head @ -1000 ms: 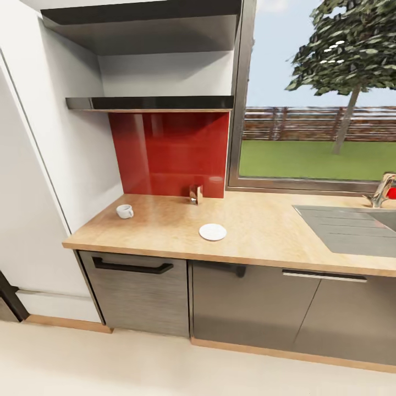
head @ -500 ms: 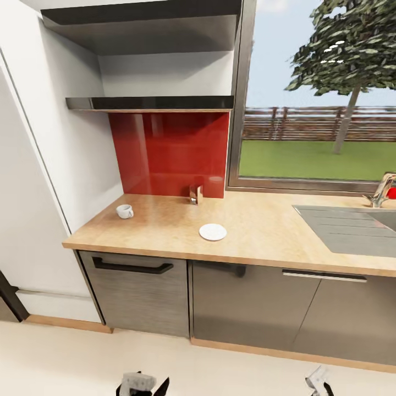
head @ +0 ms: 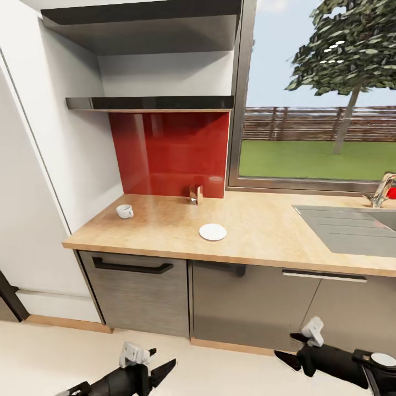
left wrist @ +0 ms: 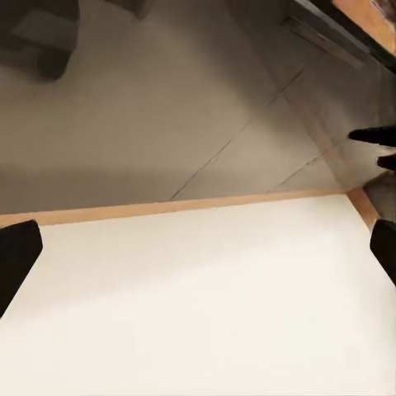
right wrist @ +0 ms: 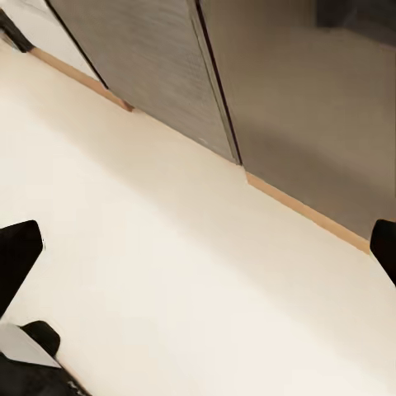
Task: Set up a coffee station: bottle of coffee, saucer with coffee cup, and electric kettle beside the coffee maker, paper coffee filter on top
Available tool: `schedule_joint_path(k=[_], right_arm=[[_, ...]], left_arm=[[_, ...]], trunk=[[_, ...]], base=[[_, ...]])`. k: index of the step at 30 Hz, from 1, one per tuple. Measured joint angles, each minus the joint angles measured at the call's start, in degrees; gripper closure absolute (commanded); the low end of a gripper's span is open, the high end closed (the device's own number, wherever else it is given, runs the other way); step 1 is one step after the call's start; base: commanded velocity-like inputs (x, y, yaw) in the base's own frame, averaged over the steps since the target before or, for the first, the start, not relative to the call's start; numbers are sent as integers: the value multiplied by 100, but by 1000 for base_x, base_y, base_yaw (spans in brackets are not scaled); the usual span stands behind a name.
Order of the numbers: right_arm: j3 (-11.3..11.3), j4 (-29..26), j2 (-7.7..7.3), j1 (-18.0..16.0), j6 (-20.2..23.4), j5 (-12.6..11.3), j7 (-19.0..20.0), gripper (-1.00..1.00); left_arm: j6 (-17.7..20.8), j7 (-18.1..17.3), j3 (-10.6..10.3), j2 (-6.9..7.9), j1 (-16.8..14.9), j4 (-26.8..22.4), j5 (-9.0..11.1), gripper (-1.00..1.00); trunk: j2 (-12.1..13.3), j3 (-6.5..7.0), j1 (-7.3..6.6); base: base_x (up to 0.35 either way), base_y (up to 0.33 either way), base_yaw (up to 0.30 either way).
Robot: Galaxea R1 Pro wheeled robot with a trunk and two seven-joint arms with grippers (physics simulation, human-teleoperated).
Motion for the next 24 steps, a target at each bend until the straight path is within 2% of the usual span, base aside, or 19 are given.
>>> schedule_joint_path(k=[1,3,4,6,7,9,10,12,13,14,15,18,19,22,24], right_arm=[[3,-202,2,-72,204,-36,87,-100],[6,-397,0,-245,487,-121,166,-100],[9,-521,-18,-565,917,-319,217,-100],[11,-557,-71,-791,1169,-429,242,-100],[11,-578,-157,-989,1429,-530,295,-100],[11,-592,-247,-1214,1708,-612,372,-100],[11,-606,-365,-1667,2233,-704,532,-100],[11,-612,-440,-2056,2598,-734,607,-100],[11,-611,-458,-2173,2710,-738,622,-100],[12,-583,-493,-2602,3032,-739,645,-100],[28,-371,-492,-3179,3183,-724,624,-100],[37,55,-477,-3699,3238,-713,525,-100],[41,470,-471,-4052,3257,-709,402,-100],[48,1237,-456,-4599,3277,-709,165,-100],[57,2235,-373,-5163,3281,-712,-193,-100]], left_arm=[[261,-537,371,-53,-68,-12,4,-100],[587,-1157,817,-117,-256,-25,13,-100],[945,-1585,1100,-179,-638,-37,28,-100],[1121,-1707,1181,-250,-934,-38,27,-100],[1319,-1776,1228,-364,-1188,-36,37,-100],[1557,-1819,1263,-491,-1451,-33,35,-100],[2019,-1854,1298,-705,-1932,-18,50,-100],[2292,-1858,1318,-894,-2484,13,67,-100],[2363,-1854,1333,-959,-2653,28,60,-100],[2595,-1735,1481,-1202,-3110,198,73,-100],[2735,-1248,1699,-1544,-3727,718,84,-100],[2791,-732,1828,-1850,-4235,1281,100,-100],[2808,-468,1884,-1980,-4550,1595,109,-100],[2823,-202,2026,-2096,-5036,2035,108,-100],[2830,-36,2424,-2166,-5535,2575,109,-100]], trunk=[[0,1,0],[0,1,0],[1,3,1],[1,2,0],[1,3,0],[1,2,0],[1,2,1],[1,3,0],[1,2,0],[1,3,0],[2,3,1],[1,2,0],[2,3,0],[1,2,0],[2,2,0]], base=[[0,0,0],[0,0,0],[0,0,0],[0,0,0],[0,0,0],[0,0,0],[0,0,0],[0,0,0],[0,0,0],[0,0,0],[0,0,0],[0,0,0],[0,0,0],[0,0,0],[0,0,0]])
